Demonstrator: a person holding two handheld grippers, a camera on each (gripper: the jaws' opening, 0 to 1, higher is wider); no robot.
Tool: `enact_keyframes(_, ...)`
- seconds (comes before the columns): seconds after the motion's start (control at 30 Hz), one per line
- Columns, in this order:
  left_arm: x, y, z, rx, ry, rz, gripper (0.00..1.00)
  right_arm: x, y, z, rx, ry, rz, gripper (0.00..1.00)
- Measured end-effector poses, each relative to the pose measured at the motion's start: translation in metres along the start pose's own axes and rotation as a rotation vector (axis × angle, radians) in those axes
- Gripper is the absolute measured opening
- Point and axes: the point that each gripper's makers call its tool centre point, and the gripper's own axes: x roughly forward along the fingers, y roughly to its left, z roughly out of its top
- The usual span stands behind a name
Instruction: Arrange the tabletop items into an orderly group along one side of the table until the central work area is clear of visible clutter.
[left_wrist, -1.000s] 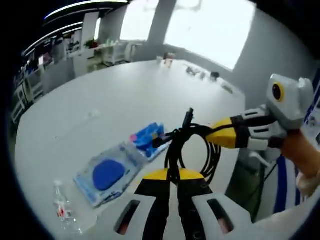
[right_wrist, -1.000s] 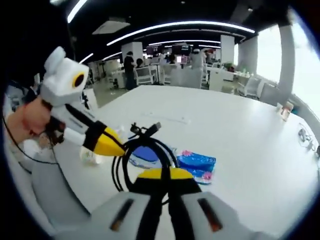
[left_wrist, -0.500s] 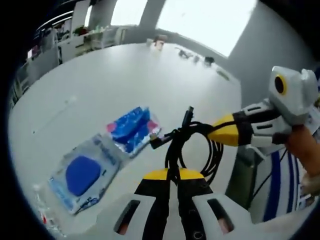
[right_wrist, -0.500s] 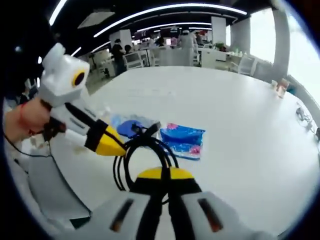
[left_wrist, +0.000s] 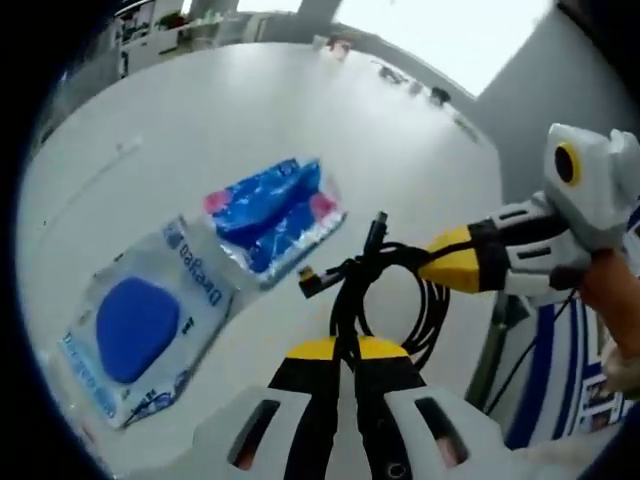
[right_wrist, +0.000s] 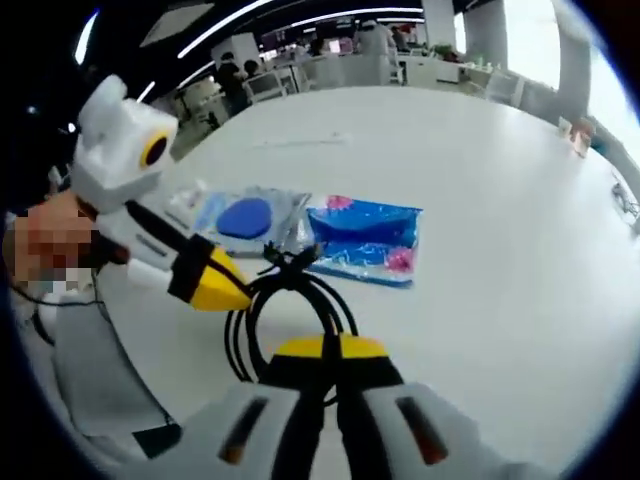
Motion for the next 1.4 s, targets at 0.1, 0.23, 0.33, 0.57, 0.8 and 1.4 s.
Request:
enact_keyframes(0.1,0.008,0.003,-0.004,-0.02,0.022,-0.004,0.0,0.008,-0.005,-0.007,0.007,0.029,0.004,0.0)
enact_keyframes(0.23,0.013,0.006,-0.006,-0.033,0.035,0.0,0.0,0.014,-0.007,-0.011,0.013,0.045,0.01,0.0)
enact_keyframes(0.33,0.016,0.008,-0.007,-0.041,0.043,0.0,0.0,0.018,-0.008,-0.013,0.018,0.059,0.012,0.0)
enact_keyframes(0.57,0.023,0.011,-0.009,-0.063,0.057,0.001,0.0,0.027,-0.012,-0.018,0.027,0.081,0.011,0.0)
enact_keyframes(0.8,0.031,0.015,-0.013,-0.072,0.063,0.004,0.0,0.036,-0.015,-0.027,0.038,0.093,0.002,0.0)
enact_keyframes(1.4,0.036,0.018,-0.017,-0.09,0.055,-0.001,0.01,0.042,-0.015,-0.032,0.041,0.092,-0.001,0.0)
